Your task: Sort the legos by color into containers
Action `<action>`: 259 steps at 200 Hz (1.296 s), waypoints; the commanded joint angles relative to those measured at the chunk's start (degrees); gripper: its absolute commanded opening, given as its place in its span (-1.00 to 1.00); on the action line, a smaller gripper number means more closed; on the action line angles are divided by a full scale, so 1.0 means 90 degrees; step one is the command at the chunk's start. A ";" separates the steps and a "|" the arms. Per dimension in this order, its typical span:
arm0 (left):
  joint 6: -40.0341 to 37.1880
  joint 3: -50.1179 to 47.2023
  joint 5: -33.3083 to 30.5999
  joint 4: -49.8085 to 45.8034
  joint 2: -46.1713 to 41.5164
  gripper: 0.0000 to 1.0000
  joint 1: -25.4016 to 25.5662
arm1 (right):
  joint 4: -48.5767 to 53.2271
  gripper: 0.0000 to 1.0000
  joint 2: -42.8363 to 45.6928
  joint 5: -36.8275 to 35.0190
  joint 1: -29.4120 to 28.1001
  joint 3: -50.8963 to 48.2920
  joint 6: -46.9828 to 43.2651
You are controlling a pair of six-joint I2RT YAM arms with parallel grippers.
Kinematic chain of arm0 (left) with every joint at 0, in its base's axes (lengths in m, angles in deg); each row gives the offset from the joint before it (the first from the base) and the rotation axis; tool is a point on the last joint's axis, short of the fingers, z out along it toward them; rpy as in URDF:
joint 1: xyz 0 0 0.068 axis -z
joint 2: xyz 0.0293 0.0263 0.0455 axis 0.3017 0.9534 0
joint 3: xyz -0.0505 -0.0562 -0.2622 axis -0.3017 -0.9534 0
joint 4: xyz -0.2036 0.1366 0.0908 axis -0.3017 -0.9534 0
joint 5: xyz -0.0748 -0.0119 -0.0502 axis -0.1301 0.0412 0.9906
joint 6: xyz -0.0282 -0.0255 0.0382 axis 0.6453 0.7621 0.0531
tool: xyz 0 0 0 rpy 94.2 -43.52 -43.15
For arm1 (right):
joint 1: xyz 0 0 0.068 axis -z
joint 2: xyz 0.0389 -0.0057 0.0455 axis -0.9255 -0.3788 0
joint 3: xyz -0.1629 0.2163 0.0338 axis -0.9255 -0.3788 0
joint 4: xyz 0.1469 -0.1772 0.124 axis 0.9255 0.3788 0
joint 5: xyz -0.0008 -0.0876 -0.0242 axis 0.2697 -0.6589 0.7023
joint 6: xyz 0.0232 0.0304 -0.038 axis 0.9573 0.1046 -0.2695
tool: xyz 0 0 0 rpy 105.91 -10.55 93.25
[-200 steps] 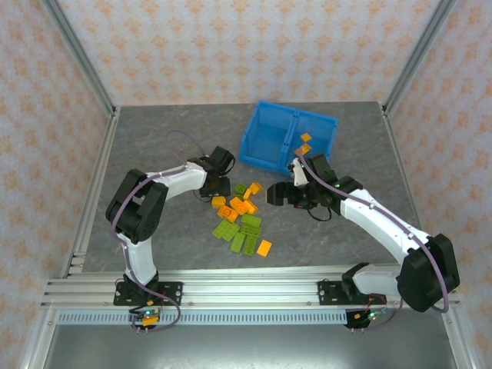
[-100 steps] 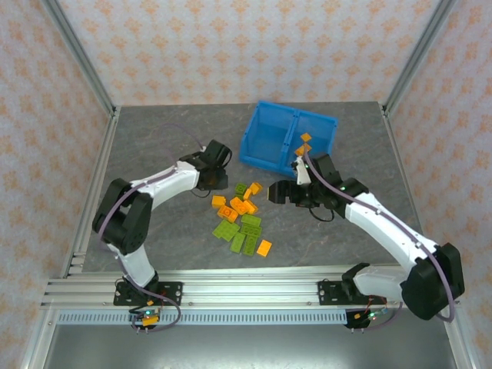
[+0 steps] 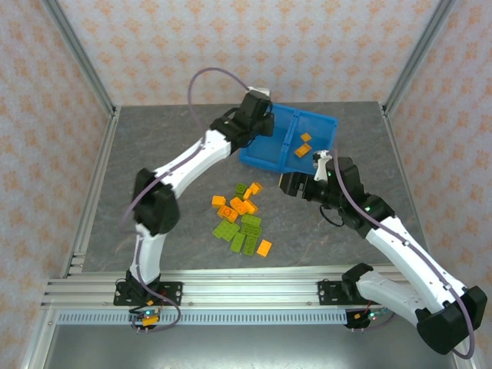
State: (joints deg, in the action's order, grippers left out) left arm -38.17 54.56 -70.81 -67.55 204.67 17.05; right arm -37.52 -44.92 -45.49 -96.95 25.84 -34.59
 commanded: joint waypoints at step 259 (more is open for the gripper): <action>-0.0976 -0.3662 -0.0038 -0.1041 -0.2683 0.04 0.0288 | -0.0121 0.77 -0.0033 -0.0128 -0.0021 -0.0173 0.0126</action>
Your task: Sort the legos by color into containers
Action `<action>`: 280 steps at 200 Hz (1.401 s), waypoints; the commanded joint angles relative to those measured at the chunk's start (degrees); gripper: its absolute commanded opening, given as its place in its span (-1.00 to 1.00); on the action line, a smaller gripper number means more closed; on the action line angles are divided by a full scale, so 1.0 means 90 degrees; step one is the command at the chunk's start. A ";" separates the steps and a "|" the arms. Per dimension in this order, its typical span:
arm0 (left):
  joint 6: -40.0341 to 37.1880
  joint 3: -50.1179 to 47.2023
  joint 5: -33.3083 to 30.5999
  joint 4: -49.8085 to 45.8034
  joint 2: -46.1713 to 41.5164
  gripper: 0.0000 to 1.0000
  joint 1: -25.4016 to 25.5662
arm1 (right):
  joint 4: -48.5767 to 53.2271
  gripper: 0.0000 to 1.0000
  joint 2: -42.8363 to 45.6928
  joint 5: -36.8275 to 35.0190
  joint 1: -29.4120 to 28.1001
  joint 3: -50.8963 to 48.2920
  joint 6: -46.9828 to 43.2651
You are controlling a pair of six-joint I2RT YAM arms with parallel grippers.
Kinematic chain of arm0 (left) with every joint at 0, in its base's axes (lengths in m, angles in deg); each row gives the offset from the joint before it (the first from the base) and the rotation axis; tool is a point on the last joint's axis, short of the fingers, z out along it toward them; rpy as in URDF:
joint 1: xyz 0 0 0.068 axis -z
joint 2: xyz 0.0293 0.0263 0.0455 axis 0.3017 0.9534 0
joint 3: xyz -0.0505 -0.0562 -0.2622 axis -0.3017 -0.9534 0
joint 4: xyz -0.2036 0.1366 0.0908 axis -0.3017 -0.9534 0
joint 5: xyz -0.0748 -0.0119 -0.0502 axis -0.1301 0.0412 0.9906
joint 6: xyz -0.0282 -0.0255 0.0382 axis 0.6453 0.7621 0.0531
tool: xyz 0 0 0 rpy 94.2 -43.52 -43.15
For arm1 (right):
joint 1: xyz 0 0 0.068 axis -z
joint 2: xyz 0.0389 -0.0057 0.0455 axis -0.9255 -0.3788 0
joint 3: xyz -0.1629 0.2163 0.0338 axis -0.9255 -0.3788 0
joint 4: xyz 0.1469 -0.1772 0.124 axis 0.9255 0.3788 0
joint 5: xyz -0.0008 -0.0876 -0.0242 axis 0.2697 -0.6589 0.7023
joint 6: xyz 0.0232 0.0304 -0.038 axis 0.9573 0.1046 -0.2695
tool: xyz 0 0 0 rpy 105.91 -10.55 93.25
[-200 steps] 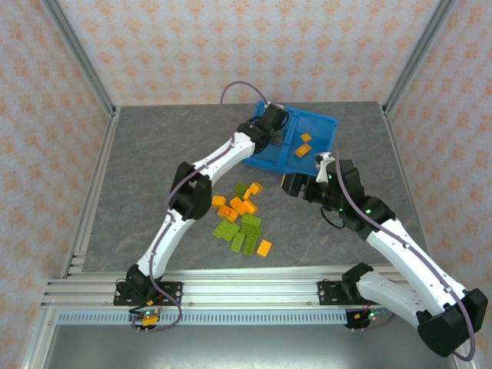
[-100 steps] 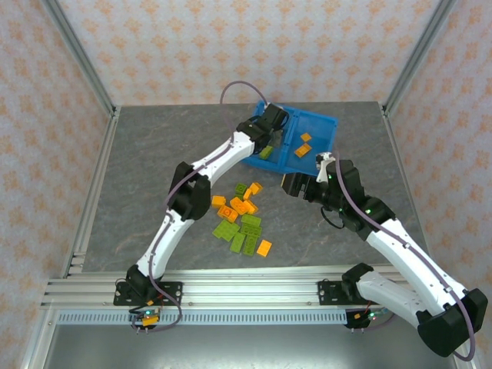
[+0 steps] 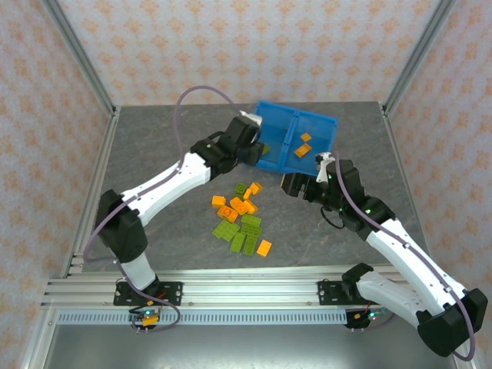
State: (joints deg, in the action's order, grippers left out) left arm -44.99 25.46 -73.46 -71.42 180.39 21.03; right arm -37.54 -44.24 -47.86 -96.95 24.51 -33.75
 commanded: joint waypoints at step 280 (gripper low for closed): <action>0.0153 -0.0441 0.2397 -0.0806 0.2482 0.22 -0.1046 | -0.0014 0.77 -0.0303 0.0294 -0.0016 0.0143 0.0090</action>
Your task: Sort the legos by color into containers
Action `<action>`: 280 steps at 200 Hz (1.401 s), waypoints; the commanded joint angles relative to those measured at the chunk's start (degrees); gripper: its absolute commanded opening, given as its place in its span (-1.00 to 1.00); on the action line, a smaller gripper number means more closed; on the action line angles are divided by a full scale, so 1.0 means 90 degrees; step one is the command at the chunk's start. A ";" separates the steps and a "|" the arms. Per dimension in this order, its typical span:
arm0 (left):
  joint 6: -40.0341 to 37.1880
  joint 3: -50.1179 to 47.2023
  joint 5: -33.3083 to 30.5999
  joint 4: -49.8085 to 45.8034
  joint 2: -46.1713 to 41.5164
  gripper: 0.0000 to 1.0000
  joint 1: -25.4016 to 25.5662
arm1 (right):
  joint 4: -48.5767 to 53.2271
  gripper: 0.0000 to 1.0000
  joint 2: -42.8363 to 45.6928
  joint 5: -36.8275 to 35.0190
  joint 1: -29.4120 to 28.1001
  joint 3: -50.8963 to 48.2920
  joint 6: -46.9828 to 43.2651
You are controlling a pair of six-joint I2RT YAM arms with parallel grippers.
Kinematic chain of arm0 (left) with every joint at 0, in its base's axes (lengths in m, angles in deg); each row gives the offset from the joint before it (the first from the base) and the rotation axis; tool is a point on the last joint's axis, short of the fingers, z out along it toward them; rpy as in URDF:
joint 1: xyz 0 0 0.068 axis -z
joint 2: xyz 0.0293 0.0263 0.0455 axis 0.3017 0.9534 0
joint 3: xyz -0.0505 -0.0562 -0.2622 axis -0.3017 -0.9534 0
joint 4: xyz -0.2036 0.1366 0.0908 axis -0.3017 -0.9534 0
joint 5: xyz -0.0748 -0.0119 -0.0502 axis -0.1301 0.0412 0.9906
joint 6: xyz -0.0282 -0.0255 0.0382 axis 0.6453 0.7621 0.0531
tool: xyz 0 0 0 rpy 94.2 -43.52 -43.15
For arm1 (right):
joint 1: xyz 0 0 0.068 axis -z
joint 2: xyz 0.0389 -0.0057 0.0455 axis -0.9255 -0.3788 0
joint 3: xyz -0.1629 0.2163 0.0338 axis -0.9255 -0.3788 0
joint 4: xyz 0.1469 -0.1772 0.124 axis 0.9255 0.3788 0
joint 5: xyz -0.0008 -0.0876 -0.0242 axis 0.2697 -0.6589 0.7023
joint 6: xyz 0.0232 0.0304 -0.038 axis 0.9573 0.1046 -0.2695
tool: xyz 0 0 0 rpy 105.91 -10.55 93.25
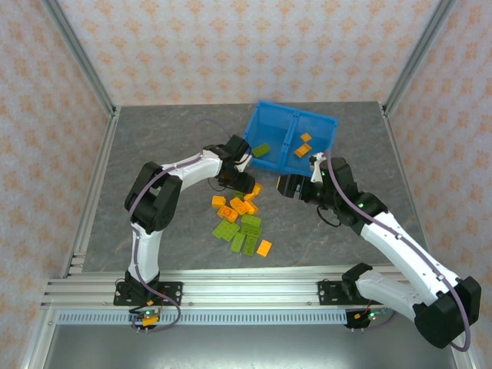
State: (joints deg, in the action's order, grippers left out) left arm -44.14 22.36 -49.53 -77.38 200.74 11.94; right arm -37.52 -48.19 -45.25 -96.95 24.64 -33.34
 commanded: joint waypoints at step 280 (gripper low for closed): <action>-0.0402 0.6918 -0.1785 -0.0621 0.3102 -0.02 0.0108 | -0.0509 0.78 0.0099 0.0185 -0.0019 0.0007 0.0052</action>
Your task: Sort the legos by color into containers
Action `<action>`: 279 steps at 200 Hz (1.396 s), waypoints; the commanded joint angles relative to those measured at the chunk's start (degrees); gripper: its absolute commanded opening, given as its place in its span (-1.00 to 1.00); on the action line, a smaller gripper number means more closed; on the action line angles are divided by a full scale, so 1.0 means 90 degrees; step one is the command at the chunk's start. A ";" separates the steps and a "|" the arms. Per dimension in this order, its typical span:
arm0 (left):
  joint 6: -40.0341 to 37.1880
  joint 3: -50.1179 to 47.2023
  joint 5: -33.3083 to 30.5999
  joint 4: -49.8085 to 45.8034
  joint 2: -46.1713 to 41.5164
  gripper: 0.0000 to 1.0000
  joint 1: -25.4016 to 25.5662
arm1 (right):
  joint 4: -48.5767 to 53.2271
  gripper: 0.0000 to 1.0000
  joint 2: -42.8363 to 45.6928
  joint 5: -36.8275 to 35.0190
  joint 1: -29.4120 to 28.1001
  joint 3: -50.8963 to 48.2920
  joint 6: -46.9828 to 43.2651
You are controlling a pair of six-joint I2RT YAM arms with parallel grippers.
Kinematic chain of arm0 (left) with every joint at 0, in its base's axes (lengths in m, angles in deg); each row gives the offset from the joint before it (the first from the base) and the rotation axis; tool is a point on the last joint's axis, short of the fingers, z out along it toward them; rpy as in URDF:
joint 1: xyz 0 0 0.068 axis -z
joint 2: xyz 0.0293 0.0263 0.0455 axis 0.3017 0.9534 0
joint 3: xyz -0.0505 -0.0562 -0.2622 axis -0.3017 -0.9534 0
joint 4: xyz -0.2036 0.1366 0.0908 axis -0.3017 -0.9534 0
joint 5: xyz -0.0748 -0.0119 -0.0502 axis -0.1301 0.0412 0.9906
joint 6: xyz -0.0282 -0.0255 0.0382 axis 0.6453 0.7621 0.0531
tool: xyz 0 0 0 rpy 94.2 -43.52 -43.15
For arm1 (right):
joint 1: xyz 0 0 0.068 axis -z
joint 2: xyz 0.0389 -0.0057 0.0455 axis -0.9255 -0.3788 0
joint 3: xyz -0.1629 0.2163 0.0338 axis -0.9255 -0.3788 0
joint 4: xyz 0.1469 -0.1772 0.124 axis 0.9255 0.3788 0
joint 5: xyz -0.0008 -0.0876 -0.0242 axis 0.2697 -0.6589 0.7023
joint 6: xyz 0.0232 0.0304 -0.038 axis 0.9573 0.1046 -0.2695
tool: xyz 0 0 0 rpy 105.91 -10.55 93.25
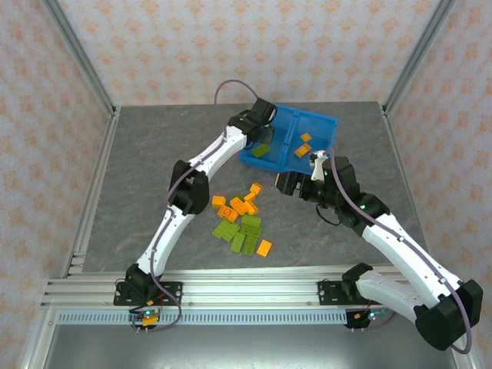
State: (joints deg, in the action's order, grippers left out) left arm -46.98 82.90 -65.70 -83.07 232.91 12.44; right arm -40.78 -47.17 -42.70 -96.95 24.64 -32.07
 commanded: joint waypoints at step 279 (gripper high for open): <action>-0.5978 -1.0789 0.2201 0.0259 -1.1344 0.99 0.0887 | 0.0930 0.76 -0.5413 -0.2917 -0.1421 0.2847 0.1965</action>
State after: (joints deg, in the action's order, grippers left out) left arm -95.46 -13.24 -43.58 -82.37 129.92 20.33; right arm -39.01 -91.03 -62.52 -108.87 45.73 -17.62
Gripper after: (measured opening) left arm 0.995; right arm 0.893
